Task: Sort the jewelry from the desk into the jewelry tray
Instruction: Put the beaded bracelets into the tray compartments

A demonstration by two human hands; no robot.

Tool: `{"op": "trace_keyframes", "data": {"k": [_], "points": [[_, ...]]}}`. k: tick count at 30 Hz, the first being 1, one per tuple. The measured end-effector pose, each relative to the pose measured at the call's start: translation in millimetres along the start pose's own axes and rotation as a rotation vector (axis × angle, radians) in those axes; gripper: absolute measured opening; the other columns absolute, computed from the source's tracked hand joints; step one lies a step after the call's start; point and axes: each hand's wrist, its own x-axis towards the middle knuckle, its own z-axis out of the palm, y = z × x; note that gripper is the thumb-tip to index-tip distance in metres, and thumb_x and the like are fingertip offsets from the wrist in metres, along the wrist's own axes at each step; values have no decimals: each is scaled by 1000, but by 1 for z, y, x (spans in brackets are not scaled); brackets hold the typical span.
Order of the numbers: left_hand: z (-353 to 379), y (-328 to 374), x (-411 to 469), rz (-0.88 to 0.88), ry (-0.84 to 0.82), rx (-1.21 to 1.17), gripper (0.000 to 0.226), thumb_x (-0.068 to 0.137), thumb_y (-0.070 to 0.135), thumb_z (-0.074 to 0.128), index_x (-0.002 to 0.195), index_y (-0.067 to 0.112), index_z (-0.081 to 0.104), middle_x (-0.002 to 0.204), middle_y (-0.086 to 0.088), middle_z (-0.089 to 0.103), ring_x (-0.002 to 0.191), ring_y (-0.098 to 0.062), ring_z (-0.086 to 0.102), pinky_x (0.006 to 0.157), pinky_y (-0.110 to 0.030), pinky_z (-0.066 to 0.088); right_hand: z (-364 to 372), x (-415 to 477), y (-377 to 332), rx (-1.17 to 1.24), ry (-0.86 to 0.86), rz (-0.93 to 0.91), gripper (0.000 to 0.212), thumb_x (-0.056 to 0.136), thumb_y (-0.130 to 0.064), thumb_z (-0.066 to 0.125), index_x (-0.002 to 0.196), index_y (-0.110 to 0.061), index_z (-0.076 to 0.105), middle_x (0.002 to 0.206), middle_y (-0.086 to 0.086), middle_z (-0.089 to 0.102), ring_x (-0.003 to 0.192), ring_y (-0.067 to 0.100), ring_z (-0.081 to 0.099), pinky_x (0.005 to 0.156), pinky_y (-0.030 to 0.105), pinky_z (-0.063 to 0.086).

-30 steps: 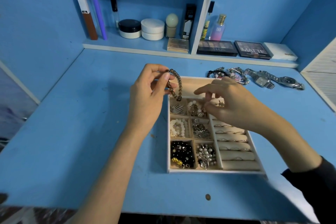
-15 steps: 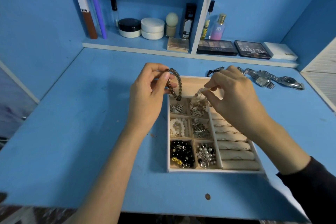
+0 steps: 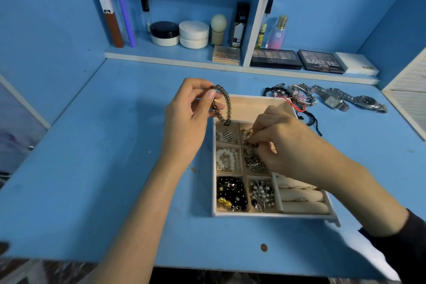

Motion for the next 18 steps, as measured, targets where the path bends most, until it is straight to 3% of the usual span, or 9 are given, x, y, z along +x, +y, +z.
{"op": "trace_keyframes", "data": {"k": [4,9,13,16,18], "points": [[-1,1,1,-1,0,-5,9,93,10,49,93,18,53,89,-2,68,80,-17,68,74,-33,57,-10,-3,4,91,140,111,24,76,-6,51,86,-10,73,77,0,60,79,20,47,71,33,45],[-1,-1,1,-1,3,-4,9,94,10,50,92,19,53,89,-4,68,82,-21,68,74,-38,57,-9,-4,11,88,73,212,9,80,-18,69,85,-13,74,70,2,59,75,20,48,70,36,46],[0,-1,1,0,-2,-5,7,94,10,50,93,16,53,88,-4,68,79,-19,68,74,-37,57,-2,1,5,156,118,191,12,74,-4,74,85,-11,75,67,1,63,69,15,48,75,27,35],[0,-1,1,3,0,-12,8,94,9,49,93,16,52,87,-3,68,77,-18,68,73,-35,57,6,5,-4,186,134,186,17,68,3,75,81,-8,73,63,0,61,66,12,45,66,14,28],[0,-2,1,0,4,-26,10,94,9,49,91,18,52,85,-3,68,76,-18,68,73,-35,56,12,7,-7,202,135,156,19,64,7,74,77,-5,72,61,1,60,62,14,46,67,16,30]]}}
